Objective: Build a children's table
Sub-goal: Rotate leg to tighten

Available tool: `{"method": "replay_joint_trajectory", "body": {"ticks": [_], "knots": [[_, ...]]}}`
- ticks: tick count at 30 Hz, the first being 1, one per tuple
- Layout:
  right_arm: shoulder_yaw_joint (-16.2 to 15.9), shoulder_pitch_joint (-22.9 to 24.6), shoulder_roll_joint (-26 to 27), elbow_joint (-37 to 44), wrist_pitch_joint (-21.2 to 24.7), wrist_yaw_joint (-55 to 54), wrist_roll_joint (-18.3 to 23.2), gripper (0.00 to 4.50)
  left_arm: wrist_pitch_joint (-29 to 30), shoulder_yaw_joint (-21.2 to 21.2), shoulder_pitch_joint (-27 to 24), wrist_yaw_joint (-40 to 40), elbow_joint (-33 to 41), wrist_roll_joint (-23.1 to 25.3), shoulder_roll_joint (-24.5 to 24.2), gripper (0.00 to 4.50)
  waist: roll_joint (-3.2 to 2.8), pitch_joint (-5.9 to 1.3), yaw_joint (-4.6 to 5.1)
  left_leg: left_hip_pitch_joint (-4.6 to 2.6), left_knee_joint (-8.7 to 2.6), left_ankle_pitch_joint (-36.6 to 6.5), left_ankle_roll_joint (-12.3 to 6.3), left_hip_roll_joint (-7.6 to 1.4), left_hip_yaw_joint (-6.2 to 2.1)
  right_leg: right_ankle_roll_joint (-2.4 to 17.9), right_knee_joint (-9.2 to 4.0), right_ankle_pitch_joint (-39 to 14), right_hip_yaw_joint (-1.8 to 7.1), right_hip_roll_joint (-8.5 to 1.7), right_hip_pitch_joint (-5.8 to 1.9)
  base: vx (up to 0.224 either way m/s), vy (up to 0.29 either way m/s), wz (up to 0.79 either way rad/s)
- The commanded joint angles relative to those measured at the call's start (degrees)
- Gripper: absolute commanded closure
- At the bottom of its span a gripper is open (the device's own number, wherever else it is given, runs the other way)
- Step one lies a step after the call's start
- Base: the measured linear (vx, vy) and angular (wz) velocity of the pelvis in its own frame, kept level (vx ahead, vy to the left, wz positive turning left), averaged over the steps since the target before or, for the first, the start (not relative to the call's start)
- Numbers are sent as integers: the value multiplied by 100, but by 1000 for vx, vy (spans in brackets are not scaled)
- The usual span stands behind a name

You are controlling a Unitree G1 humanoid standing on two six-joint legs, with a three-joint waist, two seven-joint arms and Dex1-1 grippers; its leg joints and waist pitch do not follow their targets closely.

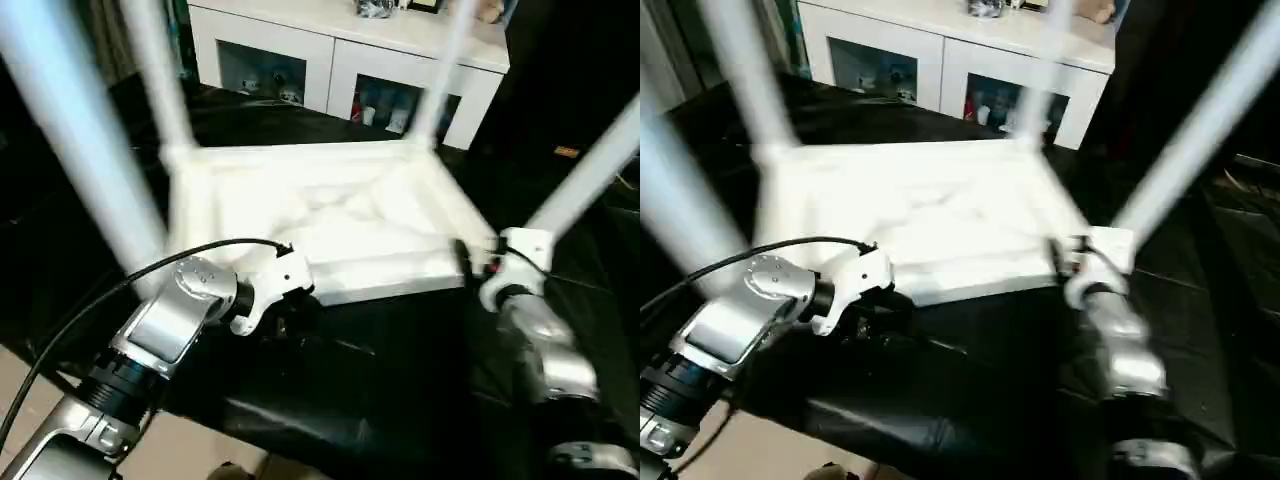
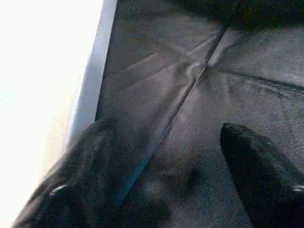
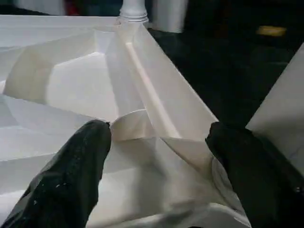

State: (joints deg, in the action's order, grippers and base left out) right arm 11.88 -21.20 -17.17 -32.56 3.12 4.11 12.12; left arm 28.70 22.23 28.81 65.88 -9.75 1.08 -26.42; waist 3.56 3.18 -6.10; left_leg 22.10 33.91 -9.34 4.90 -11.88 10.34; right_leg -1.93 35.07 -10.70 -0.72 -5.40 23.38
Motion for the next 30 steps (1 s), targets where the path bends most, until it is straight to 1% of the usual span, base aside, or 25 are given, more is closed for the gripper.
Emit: {"method": "replay_joint_trajectory", "body": {"ticks": [1,2,3,4,5,7,8,9,11,12,13,14,15,16,17,18,19,20,21,22,23,24,26,28,30], "knots": [[336,57,-273,-64,-144,-91,4,63,-202,-111,-100,-16,77,-73,28,26,2,-404,64,-119,-396,-1108,41,-7,69,912,-313,-544,72,-70,-236,0,0,0],[298,61,-320,-78,-150,42,8,63,-327,-230,-198,39,207,-249,53,26,6,-409,67,-104,-391,-1047,28,-4,67,914,-303,-459,68,-66,-251,0,0,0],[281,63,-332,-77,-149,95,7,63,-364,-277,-238,63,262,-321,58,25,-8,-411,64,-103,-389,-1034,28,-3,63,932,-294,-421,65,-71,-253,0,0,0],[280,63,-334,-77,-148,100,7,63,-368,-282,-241,65,267,-328,58,24,10,-411,94,-84,-392,-1015,5,-1,61,947,-293,-379,59,-64,-265,0,0,0],[179,93,-364,-59,-162,288,-33,63,-492,-447,-397,107,467,-555,54,13,-1,-407,137,-77,-388,-1093,-28,-2,58,995,-300,-420,53,-65,-263,0,0,0],[116,125,-378,-33,-170,376,-60,63,-510,-555,-502,124,597,-683,47,5,12,-408,157,-62,-386,-1118,-46,-8,56,1023,-300,-479,53,-78,-277,0,0,0],[19,203,-386,2,-180,591,-67,63,-570,-798,-783,176,886,-973,-9,5,-1,-399,166,-75,-387,-1156,-60,-10,61,1032,-318,-569,54,-70,-254,0,0,0],[-26,274,-364,71,-193,716,-45,63,-547,-931,-974,207,1021,-1102,-77,5,13,-394,207,-42,-394,-1186,-77,-14,50,1062,-315,-598,48,-76,-276,0,0,0],[-73,353,-340,147,-214,854,-20,63,-530,-1073,-1185,240,1160,-1238,-153,5,-12,-400,246,-70,-386,-1261,-131,-25,53,1096,-316,-654,51,-66,-249,0,0,0],[-180,516,-290,361,-223,1113,58,63,-492,-1248,-1481,298,1288,-1348,-305,5,-21,-387,268,-81,-396,-1331,-157,-26,56,1084,-340,-764,49,-42,-223,0,0,0],[-314,750,-217,670,-200,1406,171,63,-523,-1448,-1860,391,1415,-1457,-539,5,-1,-389,284,-59,-394,-1376,-170,-27,48,1078,-327,-786,48,-50,-242,0,0,0],[-397,902,-171,861,-188,1559,229,63,-588,-1571,-2091,454,1473,-1504,-693,5,-19,-356,303,-36,-434,-1513,-193,-46,30,999,-351,-1000,51,-68,-236,0,0,0],[-441,1003,-142,957,-198,1601,225,63,-671,-1652,-2229,484,1479,-1514,-795,5,-32,-356,341,-90,-441,-1703,-198,-53,33,976,-390,-1256,50,-37,-178,0,0,0],[-467,1101,-107,1030,-215,1584,205,63,-738,-1751,-2360,522,1485,-1531,-892,5,-20,-359,346,-102,-440,-1753,-192,-59,32,991,-393,-1303,53,-33,-168,0,0,0],[-466,1154,-80,1056,-218,1551,199,63,-725,-1803,-2416,542,1493,-1551,-936,5,-35,-336,348,-90,-469,-1831,-160,-63,24,1001,-405,-1416,55,-32,-157,0,0,0],[-454,1252,-20,1090,-236,1487,188,63,-706,-1922,-2525,579,1508,-1594,-1025,5,-67,-316,320,-161,-476,-2087,-94,-78,30,1001,-431,-1618,62,-30,-91,0,0,0],[-416,1360,57,1102,-283,1370,158,63,-696,-2109,-2640,608,1509,-1666,-1122,5,-53,-305,320,-161,-474,-2198,-69,-72,33,984,-438,-1715,69,-31,-78,0,0,0],[-373,1442,122,1103,-327,1249,124,63,-707,-2287,-2718,623,1490,-1736,-1187,5,-60,-300,315,-119,-502,-2303,6,-65,7,918,-433,-1906,71,-55,-107,0,0,0],[-340,1500,169,1103,-353,1156,100,63,-728,-2424,-2767,631,1464,-1789,-1228,5,-73,-307,301,-150,-503,-2364,61,-65,10,871,-447,-1943,78,-53,-77,0,0,0],[-340,1500,169,1103,-353,1156,100,63,-728,-2424,-2767,631,1464,-1789,-1228,5,-77,-305,303,-157,-507,-2405,80,-68,6,865,-447,-1927,77,-45,-72,0,0,0],[-220,1671,292,1133,-369,855,26,63,-763,-2969,-2791,513,1240,-2113,-1213,5,-95,-296,287,-155,-513,-2478,116,-57,3,847,-447,-1920,80,-45,-68,0,0,0],[-175,1737,330,1158,-313,724,6,63,-834,-3152,-2760,437,1086,-2232,-1216,5,-89,-308,281,-162,-514,-2519,148,-46,-1,840,-449,-1903,76,-41,-66,0,0,0],[-141,1804,357,1121,-239,532,-52,63,-929,-3356,-2570,274,787,-2360,-1194,5,-77,-310,284,-157,-519,-2586,164,-34,-10,801,-449,-1884,70,-34,-77,0,0,0],[-134,1809,374,1064,-194,433,-95,63,-1027,-3530,-2342,73,527,-2447,-1063,5,-83,-314,284,-154,-519,-2557,173,-30,-15,786,-447,-1819,72,-41,-80,0,0,0],[-142,1787,388,1036,-172,409,-113,63,-1141,-3603,-2192,-60,369,-2468,-948,5,-78,-330,284,-132,-519,-2432,183,-33,-27,785,-428,-1686,74,-68,-116,0,0,0]]}}
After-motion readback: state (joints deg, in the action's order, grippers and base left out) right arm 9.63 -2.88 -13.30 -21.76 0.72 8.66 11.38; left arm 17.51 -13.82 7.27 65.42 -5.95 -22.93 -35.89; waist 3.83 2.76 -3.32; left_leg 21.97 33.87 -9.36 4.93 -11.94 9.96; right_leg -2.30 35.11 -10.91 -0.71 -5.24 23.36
